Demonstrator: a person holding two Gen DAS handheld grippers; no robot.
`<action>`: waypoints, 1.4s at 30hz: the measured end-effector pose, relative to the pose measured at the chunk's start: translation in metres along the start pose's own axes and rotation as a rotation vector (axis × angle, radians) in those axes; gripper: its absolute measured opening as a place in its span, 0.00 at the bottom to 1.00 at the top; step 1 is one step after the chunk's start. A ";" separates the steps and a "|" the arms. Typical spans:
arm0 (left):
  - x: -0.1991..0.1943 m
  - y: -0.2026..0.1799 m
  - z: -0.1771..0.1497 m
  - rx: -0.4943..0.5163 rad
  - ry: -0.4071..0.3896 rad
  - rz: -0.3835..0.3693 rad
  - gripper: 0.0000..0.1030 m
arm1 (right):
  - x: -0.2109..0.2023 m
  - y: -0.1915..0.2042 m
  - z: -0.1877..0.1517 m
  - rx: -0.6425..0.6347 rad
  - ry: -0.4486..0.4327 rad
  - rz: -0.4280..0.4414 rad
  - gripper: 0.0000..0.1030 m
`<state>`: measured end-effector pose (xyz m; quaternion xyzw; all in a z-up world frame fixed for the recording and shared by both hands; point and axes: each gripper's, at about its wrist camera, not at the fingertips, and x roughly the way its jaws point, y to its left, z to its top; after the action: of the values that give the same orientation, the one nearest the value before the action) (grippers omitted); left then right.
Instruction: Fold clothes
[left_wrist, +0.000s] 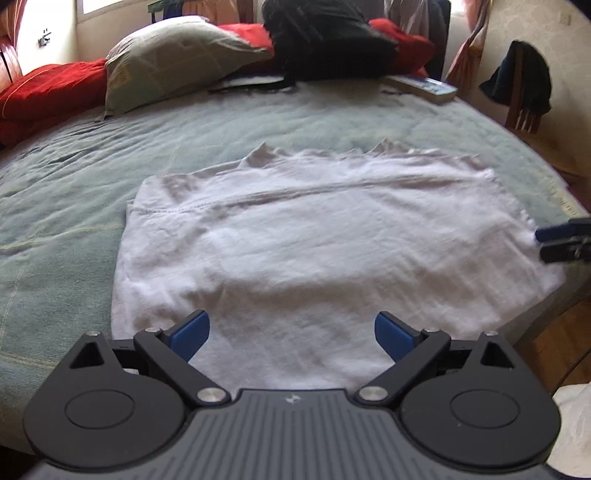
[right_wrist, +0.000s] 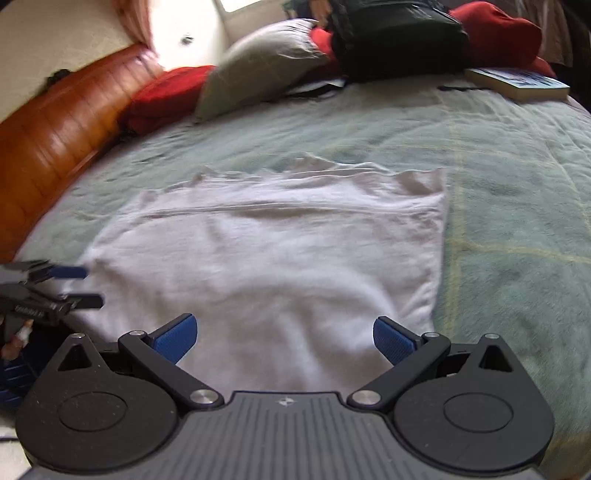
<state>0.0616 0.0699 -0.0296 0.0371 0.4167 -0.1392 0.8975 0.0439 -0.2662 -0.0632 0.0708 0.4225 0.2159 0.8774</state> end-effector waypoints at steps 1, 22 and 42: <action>0.000 0.001 -0.002 -0.009 -0.005 -0.012 0.94 | -0.002 0.001 -0.006 0.002 0.003 0.000 1.00; 0.021 0.057 0.007 -0.164 -0.028 0.027 0.94 | 0.003 0.031 0.004 -0.089 -0.100 0.018 1.00; 0.029 0.089 0.018 -0.299 -0.015 -0.187 0.95 | 0.039 0.053 0.047 0.002 -0.156 0.047 1.00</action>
<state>0.1178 0.1460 -0.0444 -0.1367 0.4276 -0.1588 0.8794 0.0844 -0.1991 -0.0449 0.0982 0.3511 0.2296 0.9024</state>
